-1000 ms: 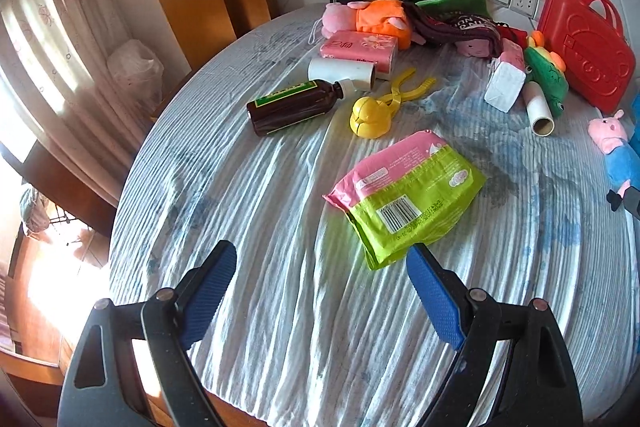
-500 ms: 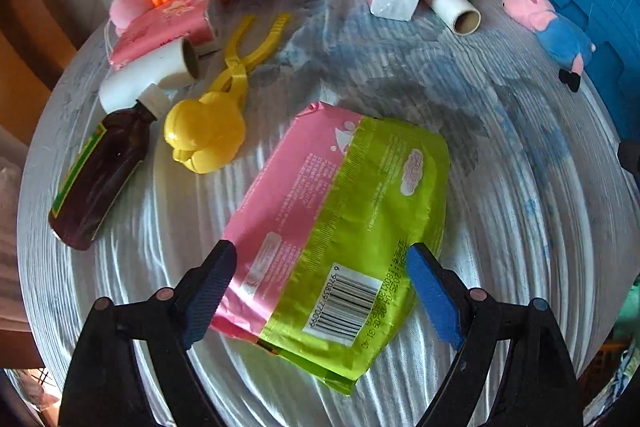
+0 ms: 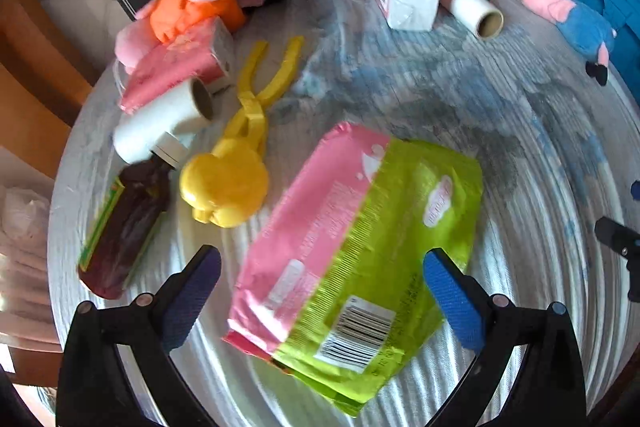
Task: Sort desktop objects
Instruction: 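Close the left tool on the wipe pack while the right tool approaches the yellow duck clip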
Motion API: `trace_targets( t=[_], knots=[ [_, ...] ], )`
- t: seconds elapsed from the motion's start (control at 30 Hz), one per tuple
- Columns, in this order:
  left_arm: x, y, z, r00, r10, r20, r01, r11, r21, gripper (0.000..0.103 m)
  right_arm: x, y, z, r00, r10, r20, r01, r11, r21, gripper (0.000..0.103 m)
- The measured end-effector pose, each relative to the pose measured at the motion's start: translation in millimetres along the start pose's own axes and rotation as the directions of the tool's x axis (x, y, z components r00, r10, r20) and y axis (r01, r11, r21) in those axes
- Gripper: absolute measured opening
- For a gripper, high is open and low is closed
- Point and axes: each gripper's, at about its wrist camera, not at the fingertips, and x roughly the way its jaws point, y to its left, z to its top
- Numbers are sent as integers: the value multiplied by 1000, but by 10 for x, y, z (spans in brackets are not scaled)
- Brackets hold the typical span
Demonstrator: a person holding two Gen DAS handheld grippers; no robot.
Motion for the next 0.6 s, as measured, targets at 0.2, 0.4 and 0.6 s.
trace_targets(
  t=[0.2,0.4,0.6],
  knots=[
    [293,-5,-36,974,-192,-117,205,972,115,103,72,236,107,995,104,5,-104,994,-42,103],
    [386,-84,-9,971,-228,-77,236,965,113,103,198,583,180,996,91,4,-90,991,-97,103],
    [256,-89,-220,982,-189,-6,189,982,-19,96,239,569,76,996,82,-20,-83,994,-77,103]
  ],
)
